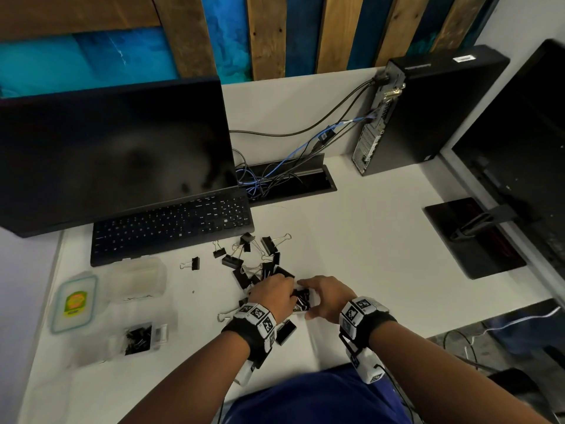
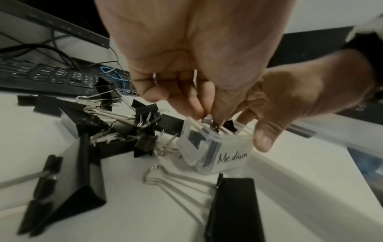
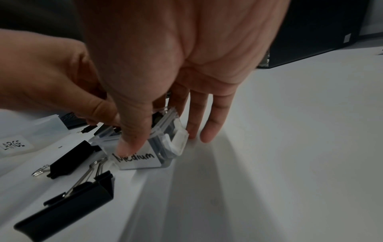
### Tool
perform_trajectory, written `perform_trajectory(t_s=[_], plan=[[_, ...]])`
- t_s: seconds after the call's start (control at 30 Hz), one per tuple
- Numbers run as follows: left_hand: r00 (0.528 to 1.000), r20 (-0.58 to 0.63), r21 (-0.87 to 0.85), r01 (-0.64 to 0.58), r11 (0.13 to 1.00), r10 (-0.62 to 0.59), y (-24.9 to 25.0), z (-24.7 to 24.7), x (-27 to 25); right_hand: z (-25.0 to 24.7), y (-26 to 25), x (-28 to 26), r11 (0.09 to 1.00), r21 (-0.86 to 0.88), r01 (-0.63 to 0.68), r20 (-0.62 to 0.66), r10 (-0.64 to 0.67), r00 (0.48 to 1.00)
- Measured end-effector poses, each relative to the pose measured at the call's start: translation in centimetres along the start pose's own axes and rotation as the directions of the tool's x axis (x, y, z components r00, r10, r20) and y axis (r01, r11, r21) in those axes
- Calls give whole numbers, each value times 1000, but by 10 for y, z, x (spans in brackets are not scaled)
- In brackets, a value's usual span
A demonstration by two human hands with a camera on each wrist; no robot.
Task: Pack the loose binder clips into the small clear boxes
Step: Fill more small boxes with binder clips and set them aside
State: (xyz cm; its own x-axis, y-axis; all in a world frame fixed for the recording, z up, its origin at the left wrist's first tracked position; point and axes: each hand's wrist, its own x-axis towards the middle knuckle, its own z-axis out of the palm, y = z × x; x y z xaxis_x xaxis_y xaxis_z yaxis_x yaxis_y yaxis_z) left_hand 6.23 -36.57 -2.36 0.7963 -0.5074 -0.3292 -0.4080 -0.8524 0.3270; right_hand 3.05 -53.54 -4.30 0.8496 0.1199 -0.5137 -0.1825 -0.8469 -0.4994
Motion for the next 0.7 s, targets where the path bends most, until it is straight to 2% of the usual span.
perform_trajectory(t_s=[0.1, 0.2, 0.3, 0.37, 0.53, 0.7], plan=[[998, 64, 45, -22, 999, 19, 2, 3, -2, 0, 1, 0, 1000, -12, 9, 11, -9, 1000], [995, 103, -22, 5, 1000, -2, 1, 1, -1, 0, 0, -1, 1000, -16, 8, 15, -8, 1000], [997, 45, -105, 61, 993, -56, -4, -4, 3, 0, 0, 0, 1000, -3, 10, 13, -10, 1000], [999, 13, -156, 53, 986, -51, -8, -2, 5, 0, 1, 0, 1000, 11, 19, 11, -19, 1000], [997, 54, -67, -45, 997, 48, -3, 8, 0, 1, 1, 1, 999, 20, 40, 12, -40, 999], [1000, -10, -155, -10, 988, 8, -11, 7, 1, 3, 2, 1, 999, 17, 28, -9, -28, 1000]])
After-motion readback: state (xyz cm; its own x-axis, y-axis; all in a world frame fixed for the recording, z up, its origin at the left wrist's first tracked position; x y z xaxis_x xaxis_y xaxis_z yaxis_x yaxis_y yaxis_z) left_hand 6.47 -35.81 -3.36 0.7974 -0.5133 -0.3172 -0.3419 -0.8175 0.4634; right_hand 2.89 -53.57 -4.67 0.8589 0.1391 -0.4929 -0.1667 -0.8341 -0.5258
